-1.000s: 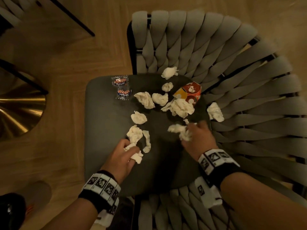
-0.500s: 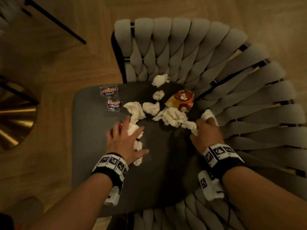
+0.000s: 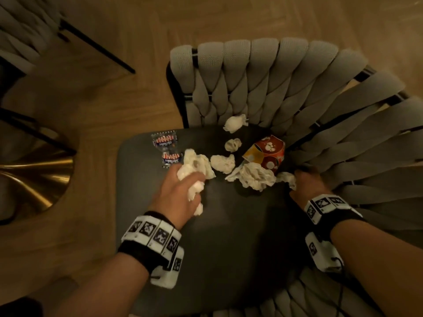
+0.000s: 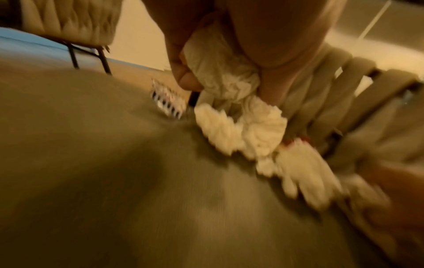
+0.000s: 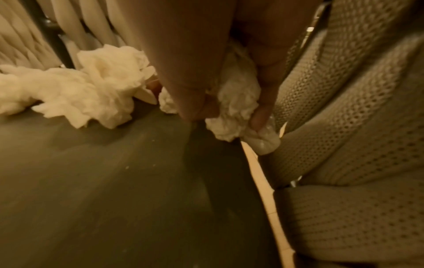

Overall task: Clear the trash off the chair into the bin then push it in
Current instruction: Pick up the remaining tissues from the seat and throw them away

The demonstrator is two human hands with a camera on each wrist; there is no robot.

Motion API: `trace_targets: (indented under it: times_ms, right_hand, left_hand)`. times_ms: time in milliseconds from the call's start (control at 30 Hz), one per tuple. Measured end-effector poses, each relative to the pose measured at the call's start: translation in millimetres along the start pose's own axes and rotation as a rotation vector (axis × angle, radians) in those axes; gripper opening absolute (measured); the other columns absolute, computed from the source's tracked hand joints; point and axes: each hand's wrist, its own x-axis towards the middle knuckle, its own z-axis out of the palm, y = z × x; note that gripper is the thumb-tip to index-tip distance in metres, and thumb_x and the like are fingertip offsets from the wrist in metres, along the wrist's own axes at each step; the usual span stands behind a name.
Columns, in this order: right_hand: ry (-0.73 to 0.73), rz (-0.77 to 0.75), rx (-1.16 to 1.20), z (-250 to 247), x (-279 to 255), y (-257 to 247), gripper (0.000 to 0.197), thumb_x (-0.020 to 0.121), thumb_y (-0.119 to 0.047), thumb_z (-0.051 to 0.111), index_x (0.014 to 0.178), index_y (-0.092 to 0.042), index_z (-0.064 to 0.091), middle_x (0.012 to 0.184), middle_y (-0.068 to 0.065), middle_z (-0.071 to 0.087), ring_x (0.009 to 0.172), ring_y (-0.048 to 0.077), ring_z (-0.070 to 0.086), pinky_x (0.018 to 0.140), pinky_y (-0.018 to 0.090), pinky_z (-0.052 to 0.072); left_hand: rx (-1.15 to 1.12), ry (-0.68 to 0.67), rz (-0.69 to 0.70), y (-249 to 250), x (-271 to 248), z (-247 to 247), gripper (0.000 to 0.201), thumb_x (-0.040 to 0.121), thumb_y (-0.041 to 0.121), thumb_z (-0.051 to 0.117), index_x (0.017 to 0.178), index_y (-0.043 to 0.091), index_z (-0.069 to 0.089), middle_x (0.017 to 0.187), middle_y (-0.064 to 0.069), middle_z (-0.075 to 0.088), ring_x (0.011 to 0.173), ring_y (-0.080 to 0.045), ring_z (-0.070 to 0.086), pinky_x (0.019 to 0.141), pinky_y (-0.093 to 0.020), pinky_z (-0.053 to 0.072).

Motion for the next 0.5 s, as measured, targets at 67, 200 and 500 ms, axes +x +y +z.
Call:
trace_targets:
  times_ms: [67, 200, 500]
  right_hand:
    - [0.013, -0.007, 0.009, -2.5, 1.7, 2.8, 0.038, 0.083, -0.017, 0.063, 0.118, -0.004, 0.058, 0.128, 0.021, 0.052, 0.112, 0.035, 0.055, 0.095, 0.042, 0.049]
    - [0.039, -0.02, 0.043, -9.5, 0.9, 3.4, 0.034, 0.083, -0.021, 0.062, 0.113, -0.005, 0.061, 0.12, 0.018, 0.059, 0.106, 0.033, 0.059, 0.089, 0.037, 0.051]
    - [0.203, -0.135, 0.137, -58.9, -72.9, -2.0, 0.022, 0.072, -0.017, 0.074, 0.09, -0.007, 0.067, 0.095, 0.014, 0.064, 0.088, 0.033, 0.062, 0.073, 0.037, 0.05]
  left_hand:
    - [0.014, 0.133, -0.026, -2.6, 26.7, -22.4, 0.034, 0.073, 0.012, 0.07, 0.101, 0.03, 0.063, 0.117, -0.01, 0.048, 0.099, -0.016, 0.046, 0.086, -0.028, 0.039]
    - [0.165, -0.01, -0.314, -26.3, 83.2, -45.7, 0.034, 0.077, 0.022, 0.064, 0.11, 0.031, 0.059, 0.121, -0.015, 0.044, 0.102, -0.034, 0.052, 0.09, -0.038, 0.046]
    - [0.254, -0.136, -0.432, -45.8, 90.3, -8.2, 0.075, 0.061, 0.05, 0.08, 0.126, 0.036, 0.044, 0.136, -0.017, 0.027, 0.114, -0.046, 0.044, 0.101, -0.048, 0.041]
